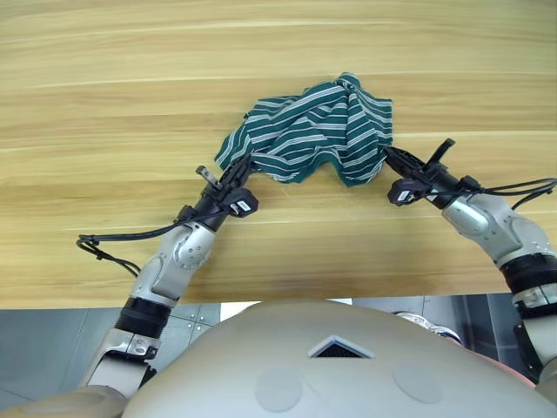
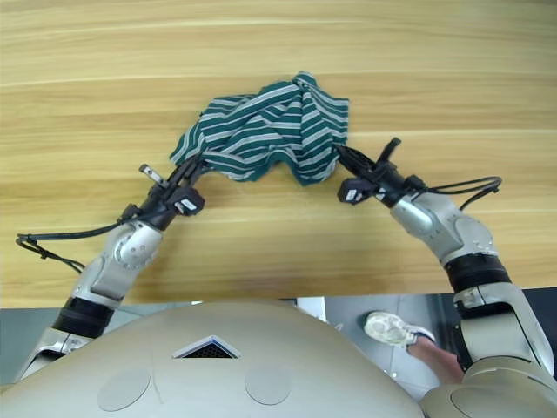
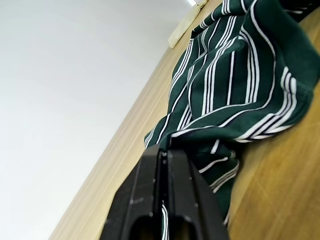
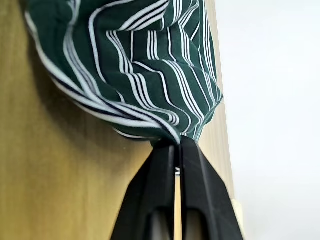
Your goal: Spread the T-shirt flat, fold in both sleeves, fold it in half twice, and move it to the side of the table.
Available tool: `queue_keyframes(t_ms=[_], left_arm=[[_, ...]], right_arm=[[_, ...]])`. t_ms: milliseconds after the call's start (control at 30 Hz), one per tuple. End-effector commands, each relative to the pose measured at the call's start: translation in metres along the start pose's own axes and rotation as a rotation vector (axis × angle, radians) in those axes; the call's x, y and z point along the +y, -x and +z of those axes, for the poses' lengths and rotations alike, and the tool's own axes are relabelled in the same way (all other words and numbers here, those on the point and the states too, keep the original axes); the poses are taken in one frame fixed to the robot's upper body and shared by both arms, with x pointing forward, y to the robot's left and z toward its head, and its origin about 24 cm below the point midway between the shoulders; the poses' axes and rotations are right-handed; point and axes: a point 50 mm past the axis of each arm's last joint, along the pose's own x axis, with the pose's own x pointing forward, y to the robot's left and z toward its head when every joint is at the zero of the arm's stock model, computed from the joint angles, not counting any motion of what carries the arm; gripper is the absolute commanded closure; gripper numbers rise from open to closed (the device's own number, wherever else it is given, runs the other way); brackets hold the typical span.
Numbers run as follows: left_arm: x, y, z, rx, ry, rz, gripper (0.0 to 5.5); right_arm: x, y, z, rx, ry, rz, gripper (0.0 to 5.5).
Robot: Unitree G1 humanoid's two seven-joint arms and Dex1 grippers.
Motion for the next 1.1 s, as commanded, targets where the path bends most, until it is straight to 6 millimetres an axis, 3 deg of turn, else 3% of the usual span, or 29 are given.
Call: queue_keyframes(t_ms=[33, 133, 200, 333, 433, 500, 567, 633, 733, 800, 900, 967, 1033, 1100], left_arm=[[0.016, 0.006, 0.003, -0.05, 0.175, 0.066, 5.5], [0.05, 0.023, 0.006, -0.192, 0.41, 0.174, 5.5], [0.055, 0.04, 0.013, -0.312, 0.48, 0.117, 5.5], [0.056, 0.072, 0.028, -0.477, 0.58, -0.022, 5.5], [0.077, 0.076, 0.03, -0.567, 0.582, -0.008, 5.5], [0.105, 0.052, 0.013, -0.549, 0.559, 0.101, 5.5], [0.142, 0.002, -0.011, -0.485, 0.534, 0.239, 5.5], [0.171, -0.052, -0.021, -0.427, 0.521, 0.297, 5.5], [0.199, -0.134, -0.014, -0.222, 0.521, 0.326, 5.5], [0.224, -0.166, 0.007, -0.11, 0.494, 0.405, 5.5], [0.29, -0.167, 0.051, -0.219, 0.446, 0.698, 5.5], [0.318, -0.155, 0.073, -0.344, 0.399, 0.813, 5.5], [0.325, -0.142, 0.073, -0.429, 0.347, 0.841, 5.5], [0.304, -0.134, 0.049, -0.423, 0.291, 0.764, 5.5]], right_arm=[[0.033, 0.015, 0.007, 0.014, -0.141, 0.091, 5.49], [-0.015, 0.029, 0.021, -0.132, -0.353, -0.217, 5.49], [-0.042, 0.047, 0.029, -0.245, -0.446, -0.356, 5.49], [-0.064, 0.082, 0.049, -0.461, -0.577, -0.454, 5.49], [-0.08, 0.084, 0.058, -0.586, -0.633, -0.507, 5.49], [-0.096, 0.06, 0.047, -0.568, -0.608, -0.546, 5.49], [-0.128, 0.016, 0.026, -0.489, -0.596, -0.661, 5.49], [-0.164, -0.029, 0.011, -0.397, -0.6, -0.763, 5.49], [-0.216, -0.097, 0.004, -0.134, -0.605, -0.868, 5.49], [-0.251, -0.114, 0.008, 0.055, -0.581, -1.004, 5.49], [-0.306, -0.091, 0.017, 0.104, -0.526, -1.383, 5.49], [-0.325, -0.072, 0.026, 0.033, -0.448, -1.564, 5.49], [-0.323, -0.063, 0.029, -0.057, -0.364, -1.617, 5.49], [-0.296, -0.06, 0.018, -0.111, -0.298, -1.537, 5.49]])
